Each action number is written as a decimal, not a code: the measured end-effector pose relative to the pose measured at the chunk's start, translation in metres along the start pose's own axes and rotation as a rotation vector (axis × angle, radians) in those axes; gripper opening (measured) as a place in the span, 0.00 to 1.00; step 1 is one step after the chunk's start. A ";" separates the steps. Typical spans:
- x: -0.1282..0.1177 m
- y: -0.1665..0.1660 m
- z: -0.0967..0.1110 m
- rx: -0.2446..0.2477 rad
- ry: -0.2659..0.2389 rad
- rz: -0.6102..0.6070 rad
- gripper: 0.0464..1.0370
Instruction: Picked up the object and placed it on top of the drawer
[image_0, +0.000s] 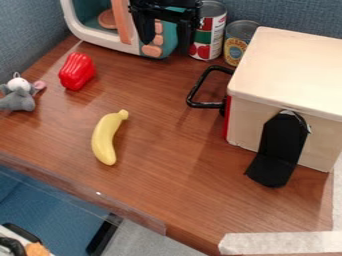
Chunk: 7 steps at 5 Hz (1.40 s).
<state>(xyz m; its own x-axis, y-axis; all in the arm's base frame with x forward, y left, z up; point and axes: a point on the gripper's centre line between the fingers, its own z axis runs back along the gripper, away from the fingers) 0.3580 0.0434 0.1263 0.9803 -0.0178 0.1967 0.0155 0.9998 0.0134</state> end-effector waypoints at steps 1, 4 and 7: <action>-0.005 -0.001 -0.012 -0.011 0.036 0.000 0.96; -0.089 0.047 -0.016 -0.018 0.035 0.082 0.96; -0.131 0.046 -0.095 0.139 0.236 0.110 0.96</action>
<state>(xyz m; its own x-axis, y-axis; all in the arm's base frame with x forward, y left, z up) 0.2490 0.0932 0.0076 0.9935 0.1100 -0.0292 -0.1048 0.9843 0.1421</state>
